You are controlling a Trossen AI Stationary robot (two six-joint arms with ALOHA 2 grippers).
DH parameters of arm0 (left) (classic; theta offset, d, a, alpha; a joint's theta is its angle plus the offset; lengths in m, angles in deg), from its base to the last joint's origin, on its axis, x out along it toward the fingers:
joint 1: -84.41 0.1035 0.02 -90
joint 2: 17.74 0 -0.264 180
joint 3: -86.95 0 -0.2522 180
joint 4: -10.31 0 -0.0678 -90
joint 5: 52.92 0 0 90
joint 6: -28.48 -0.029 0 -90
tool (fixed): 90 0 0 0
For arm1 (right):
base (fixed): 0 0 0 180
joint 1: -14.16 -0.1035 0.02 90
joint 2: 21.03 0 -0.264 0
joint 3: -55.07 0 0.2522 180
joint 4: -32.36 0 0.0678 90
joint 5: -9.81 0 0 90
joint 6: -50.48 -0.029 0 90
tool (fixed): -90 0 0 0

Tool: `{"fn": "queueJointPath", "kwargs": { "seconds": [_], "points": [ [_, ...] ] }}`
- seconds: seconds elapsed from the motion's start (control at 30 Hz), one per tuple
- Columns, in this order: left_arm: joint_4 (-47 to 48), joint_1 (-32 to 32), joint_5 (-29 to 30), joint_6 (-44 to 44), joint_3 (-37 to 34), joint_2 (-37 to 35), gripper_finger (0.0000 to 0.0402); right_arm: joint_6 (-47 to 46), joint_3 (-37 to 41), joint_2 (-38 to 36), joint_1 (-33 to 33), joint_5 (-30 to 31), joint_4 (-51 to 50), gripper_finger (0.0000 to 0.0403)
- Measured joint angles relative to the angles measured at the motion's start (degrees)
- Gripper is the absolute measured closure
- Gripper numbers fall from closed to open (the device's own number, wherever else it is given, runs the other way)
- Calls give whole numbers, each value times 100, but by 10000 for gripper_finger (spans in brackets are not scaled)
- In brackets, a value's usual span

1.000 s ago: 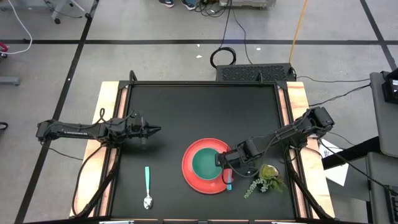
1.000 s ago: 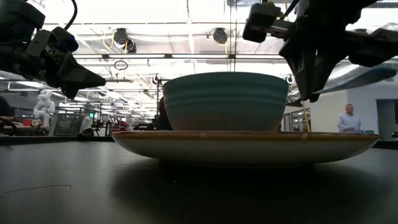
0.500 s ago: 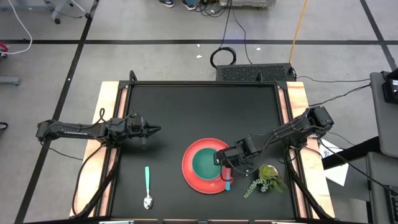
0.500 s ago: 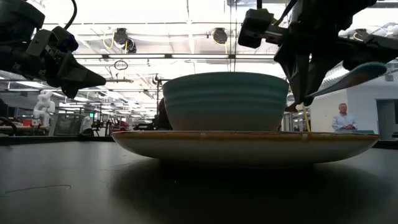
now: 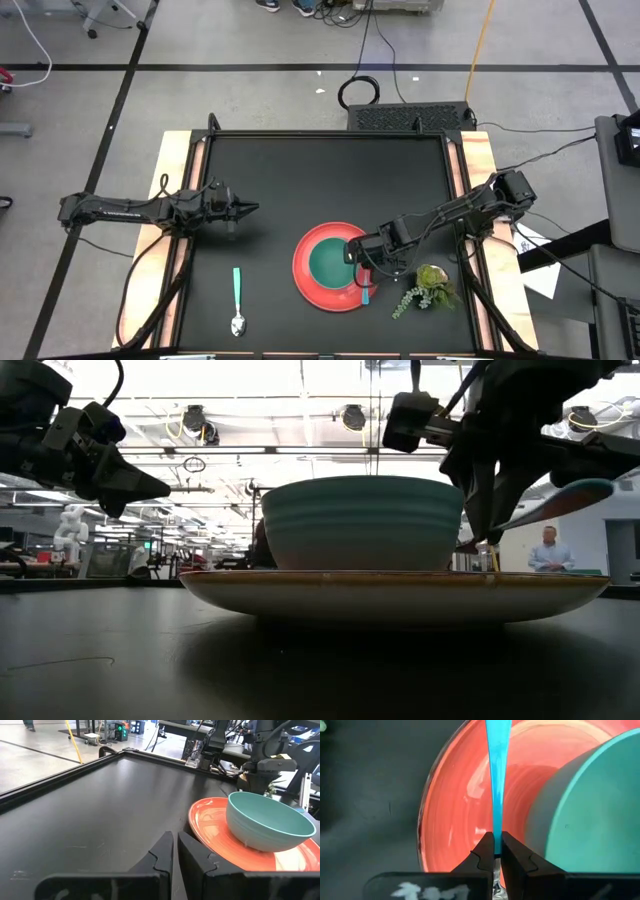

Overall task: Set table place
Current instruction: Put the blue fork on the orange plate to the right of the green bowl

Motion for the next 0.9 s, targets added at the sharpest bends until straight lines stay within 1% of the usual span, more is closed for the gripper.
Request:
{"fn": "queueJointPath", "kwargs": {
  "seconds": [0.3, 0.63, 0.9],
  "points": [
    [-1, -1, 0, 0, 0, 0, 371, -33, 0, 0, 84, -118, 94, 397],
    [-1, 0, 0, 0, 0, 0, 371, -45, 428, -2, 95, -127, 376, 397],
    [-2, 0, 0, 0, 0, 0, 371, -59, 474, -2, 103, -127, 444, 397]
  ]
}}
